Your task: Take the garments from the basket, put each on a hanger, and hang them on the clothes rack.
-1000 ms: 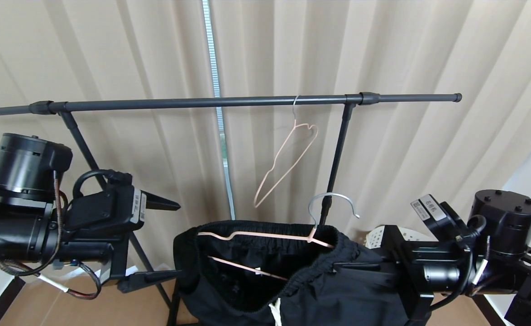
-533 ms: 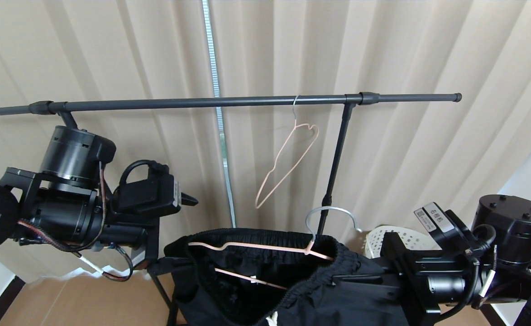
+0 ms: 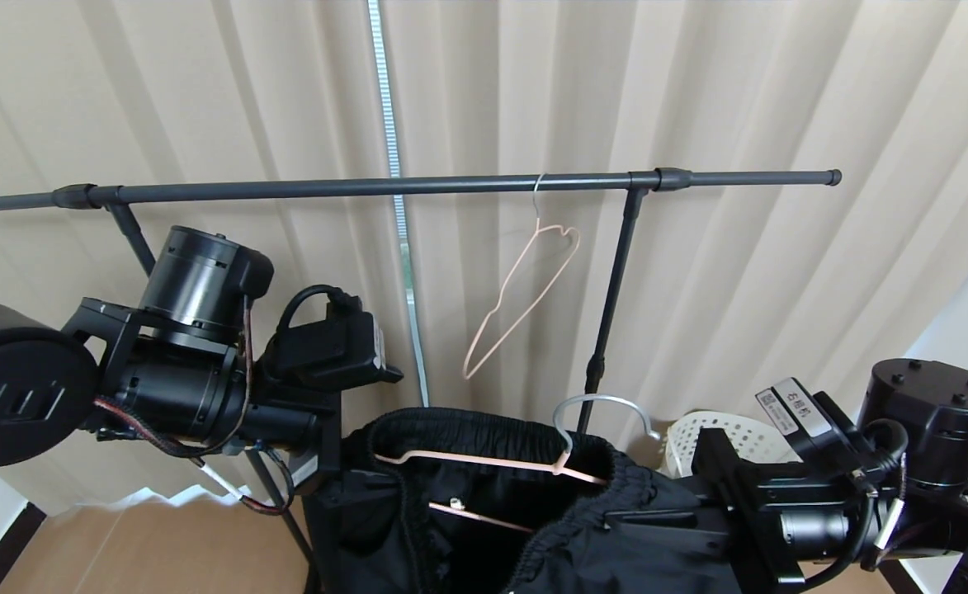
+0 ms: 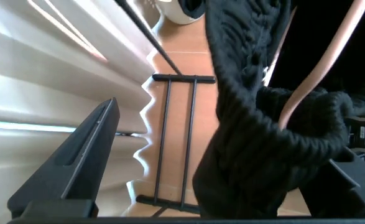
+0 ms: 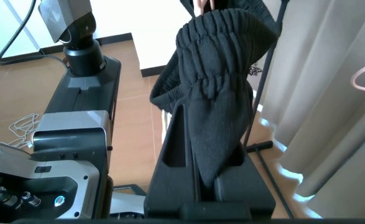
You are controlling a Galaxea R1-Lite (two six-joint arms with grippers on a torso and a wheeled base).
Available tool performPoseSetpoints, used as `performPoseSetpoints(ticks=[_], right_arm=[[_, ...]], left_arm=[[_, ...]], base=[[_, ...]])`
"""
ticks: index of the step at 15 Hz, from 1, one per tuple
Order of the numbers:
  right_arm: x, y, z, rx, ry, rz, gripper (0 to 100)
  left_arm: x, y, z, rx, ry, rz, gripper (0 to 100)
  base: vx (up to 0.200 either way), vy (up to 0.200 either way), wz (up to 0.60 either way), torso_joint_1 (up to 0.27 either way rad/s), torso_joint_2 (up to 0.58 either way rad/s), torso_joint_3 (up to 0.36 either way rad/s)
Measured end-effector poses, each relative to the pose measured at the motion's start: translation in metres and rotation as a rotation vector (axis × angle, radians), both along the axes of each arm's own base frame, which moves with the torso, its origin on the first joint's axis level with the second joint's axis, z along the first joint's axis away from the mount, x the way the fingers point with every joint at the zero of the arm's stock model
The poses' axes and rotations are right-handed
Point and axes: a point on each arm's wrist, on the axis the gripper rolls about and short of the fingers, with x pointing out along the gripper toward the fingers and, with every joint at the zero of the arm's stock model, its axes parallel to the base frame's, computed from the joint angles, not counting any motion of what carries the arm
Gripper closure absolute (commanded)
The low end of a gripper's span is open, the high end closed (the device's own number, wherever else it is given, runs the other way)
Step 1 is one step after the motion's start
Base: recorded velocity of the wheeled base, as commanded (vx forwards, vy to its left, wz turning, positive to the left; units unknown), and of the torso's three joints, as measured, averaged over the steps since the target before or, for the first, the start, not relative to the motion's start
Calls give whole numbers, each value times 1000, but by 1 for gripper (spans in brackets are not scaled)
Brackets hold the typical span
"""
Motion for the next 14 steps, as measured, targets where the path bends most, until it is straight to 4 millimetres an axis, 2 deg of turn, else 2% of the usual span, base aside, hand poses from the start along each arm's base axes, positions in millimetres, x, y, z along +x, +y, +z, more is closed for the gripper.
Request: performPoseSetpoints(ticks=[4,9,10,14], right_arm=[[-1,1,0,4,0,23,100],[0,2,0,5,-2,26,100],[0,2,0,5,-1,26,100],[2,4,0,6,-2,22,100]], left_arm=[[-3,-18,-3,3,14,-59,0],[-4,-25,-8,8,28,-86,0],[-5,-26,-8,9,29,-91,100],[-7,-27,-9,10,35,-100,100]], base=[[0,0,0,0,0,0],[0,0,0,0,0,0],[0,0,0,0,0,0],[0,0,0,0,0,0]])
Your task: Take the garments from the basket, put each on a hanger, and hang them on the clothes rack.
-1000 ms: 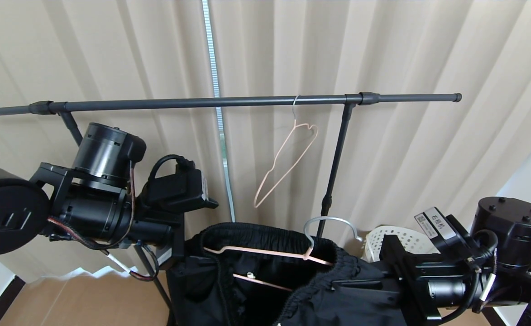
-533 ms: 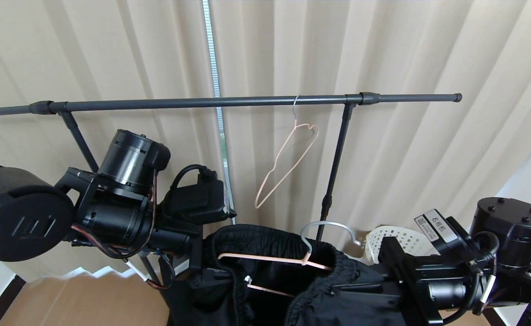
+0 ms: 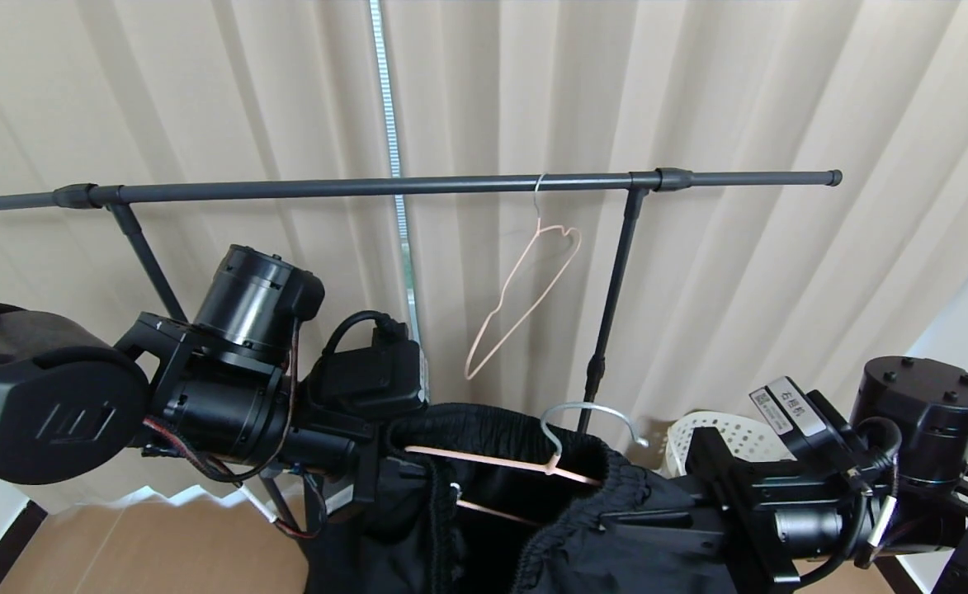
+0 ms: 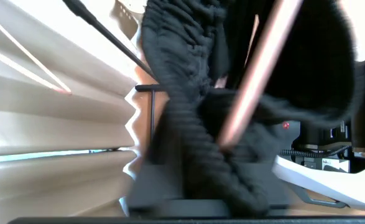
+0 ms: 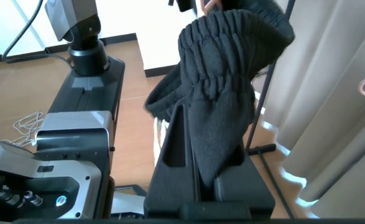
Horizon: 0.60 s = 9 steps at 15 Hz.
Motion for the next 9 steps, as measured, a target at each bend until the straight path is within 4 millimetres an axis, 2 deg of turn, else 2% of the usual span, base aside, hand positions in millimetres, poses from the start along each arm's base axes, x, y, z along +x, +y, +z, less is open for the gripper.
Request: performPoseSetpoints(ticks=[6,7,9], right_arm=[[11,5,-2,-1,47,-28,100],[12,6,-3,-3,49,-34,0],[13,4,-3,-4,44,-47,0]], left_arm=[[0,3,3,-5,-12,8,100],[0,3,4,-8,-16,8,100],[1,7,5,-11,-18,20,100]], base=[[0,0,0,0,0,0],[0,0,0,0,0,0],[0,0,0,0,0,0]])
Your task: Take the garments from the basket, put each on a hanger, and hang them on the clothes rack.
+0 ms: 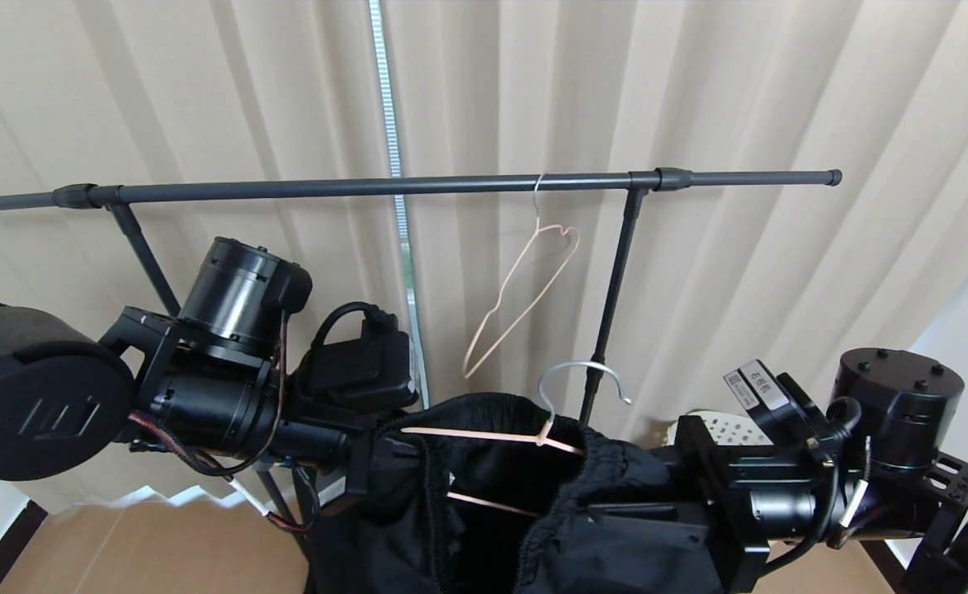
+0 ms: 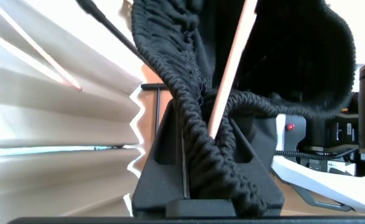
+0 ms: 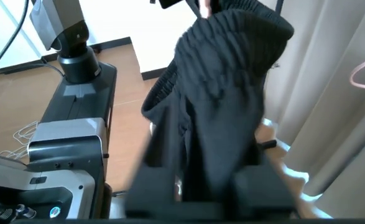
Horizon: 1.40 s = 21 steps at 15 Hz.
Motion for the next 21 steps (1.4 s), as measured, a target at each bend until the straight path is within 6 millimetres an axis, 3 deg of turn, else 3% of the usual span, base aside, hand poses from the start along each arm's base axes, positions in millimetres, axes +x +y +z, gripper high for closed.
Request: performPoseSetpoints(ticks=[7,14,21], right_arm=[[13,-22,-4,-20,-79,-86,0],[26,-20,-12,27,-184,-97,0],[30,-20,-31,5,-97,-107,0]], left_arm=[[-2,28,2,-1,-3,89,100],[-21,45,15,-34,-21,145,100],[-34,63,25,-73,-32,230,100]], base=[[0,0,0,0,0,0],[0,0,0,0,0,0],[0,0,0,0,0,0]])
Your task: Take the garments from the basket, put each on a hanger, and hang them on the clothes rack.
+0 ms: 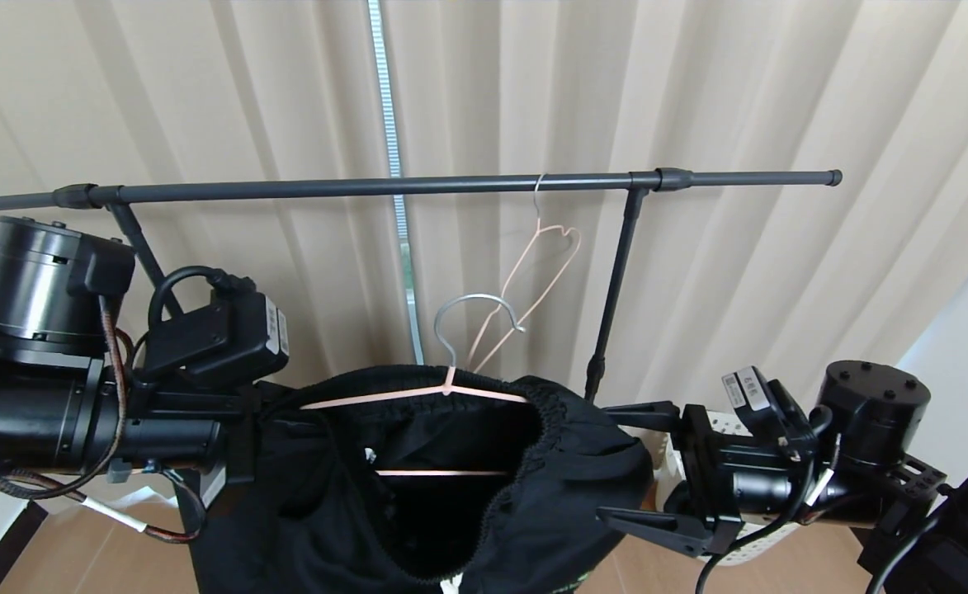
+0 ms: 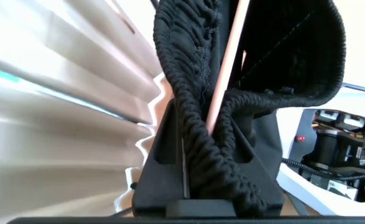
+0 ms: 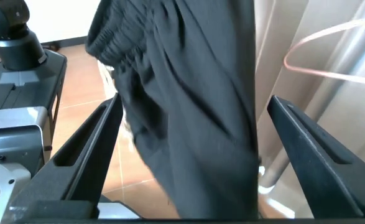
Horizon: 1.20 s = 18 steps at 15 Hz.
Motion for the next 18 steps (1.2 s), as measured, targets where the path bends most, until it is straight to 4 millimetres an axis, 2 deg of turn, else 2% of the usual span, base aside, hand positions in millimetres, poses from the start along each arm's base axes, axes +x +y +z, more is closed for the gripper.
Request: performPoseSetpoints(ticks=[8,12,18], right_arm=[[20,5,-33,-34,85,-19,0],[26,8,-45,-59,110,-71,0],[30,12,-51,-71,128,-108,0]], left_arm=[[-25,12,11,-71,11,71,100],[-30,13,12,-74,1,71,100],[-36,15,16,-99,3,85,100]], base=[[0,0,0,0,0,0],[0,0,0,0,0,0],[0,0,0,0,0,0]])
